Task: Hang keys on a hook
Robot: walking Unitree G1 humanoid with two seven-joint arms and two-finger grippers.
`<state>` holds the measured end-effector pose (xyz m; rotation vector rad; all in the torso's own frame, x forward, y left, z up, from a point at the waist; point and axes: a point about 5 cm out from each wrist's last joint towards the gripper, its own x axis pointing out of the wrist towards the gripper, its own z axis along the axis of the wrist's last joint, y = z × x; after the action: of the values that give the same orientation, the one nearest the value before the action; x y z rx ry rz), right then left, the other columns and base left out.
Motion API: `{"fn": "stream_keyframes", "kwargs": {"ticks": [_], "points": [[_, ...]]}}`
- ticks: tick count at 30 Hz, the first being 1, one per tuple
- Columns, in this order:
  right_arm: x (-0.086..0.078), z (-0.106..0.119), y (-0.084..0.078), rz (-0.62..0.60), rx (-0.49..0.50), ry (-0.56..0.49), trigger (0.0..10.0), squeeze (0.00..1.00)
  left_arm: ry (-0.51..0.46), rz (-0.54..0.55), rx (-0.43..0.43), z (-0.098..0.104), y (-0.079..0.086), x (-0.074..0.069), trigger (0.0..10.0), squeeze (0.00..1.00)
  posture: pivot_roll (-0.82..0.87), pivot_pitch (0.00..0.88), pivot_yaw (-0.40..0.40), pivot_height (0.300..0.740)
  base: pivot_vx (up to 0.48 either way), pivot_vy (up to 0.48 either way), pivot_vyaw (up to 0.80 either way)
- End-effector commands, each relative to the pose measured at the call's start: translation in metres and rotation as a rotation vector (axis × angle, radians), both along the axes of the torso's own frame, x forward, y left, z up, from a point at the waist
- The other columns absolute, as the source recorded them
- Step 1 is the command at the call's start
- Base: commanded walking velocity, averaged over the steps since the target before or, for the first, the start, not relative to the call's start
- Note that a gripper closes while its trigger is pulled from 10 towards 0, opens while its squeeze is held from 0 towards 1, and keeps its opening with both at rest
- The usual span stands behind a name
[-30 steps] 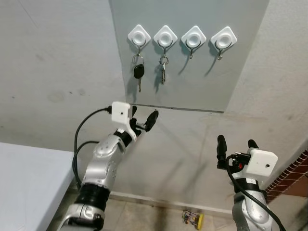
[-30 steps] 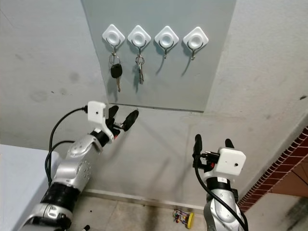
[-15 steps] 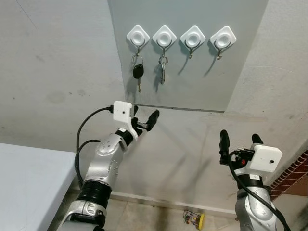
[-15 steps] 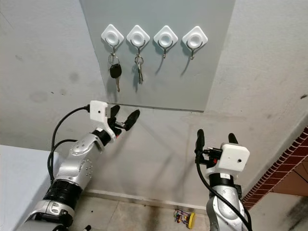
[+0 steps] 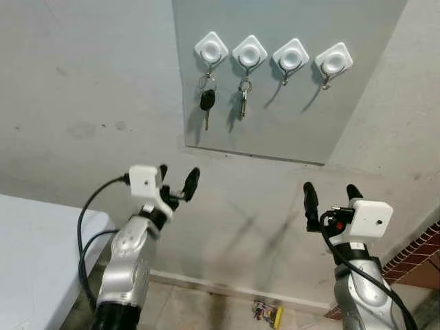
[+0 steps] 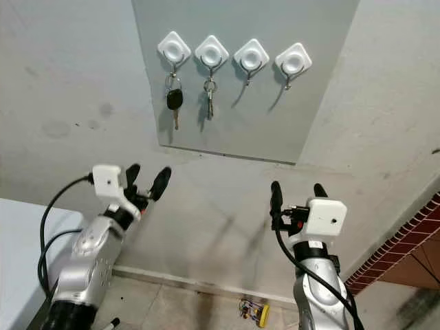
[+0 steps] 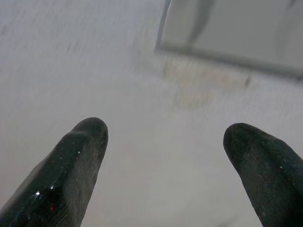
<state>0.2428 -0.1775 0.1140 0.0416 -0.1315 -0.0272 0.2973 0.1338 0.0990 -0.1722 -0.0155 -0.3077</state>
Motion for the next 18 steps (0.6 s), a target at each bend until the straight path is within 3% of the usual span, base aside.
{"fn": "stream_keyframes", "kwargs": {"ticks": [1, 10, 18], "points": [[0.001, 0.000, 0.003, 0.012, 0.010, 0.002, 10.0, 0.00, -0.038, -0.006, -0.006, 0.010, 0.000, 0.001, 10.0, 0.00, -0.06, 0.000, 0.002, 0.740, 0.000, 0.000, 0.00], [0.008, 0.002, 0.011, 0.029, -0.003, -0.010, 10.0, 0.00, -0.087, 0.007, 0.030, 0.028, 0.007, 0.013, 10.0, 0.00, -0.05, 0.000, 0.006, 0.740, 0.000, 0.000, 0.00], [0.008, 0.000, 0.007, 0.013, -0.007, 0.001, 10.0, 0.00, -0.082, -0.005, 0.033, 0.029, -0.001, 0.016, 10.0, 0.00, -0.05, 0.000, 0.003, 0.740, 0.000, 0.000, 0.80]]}}
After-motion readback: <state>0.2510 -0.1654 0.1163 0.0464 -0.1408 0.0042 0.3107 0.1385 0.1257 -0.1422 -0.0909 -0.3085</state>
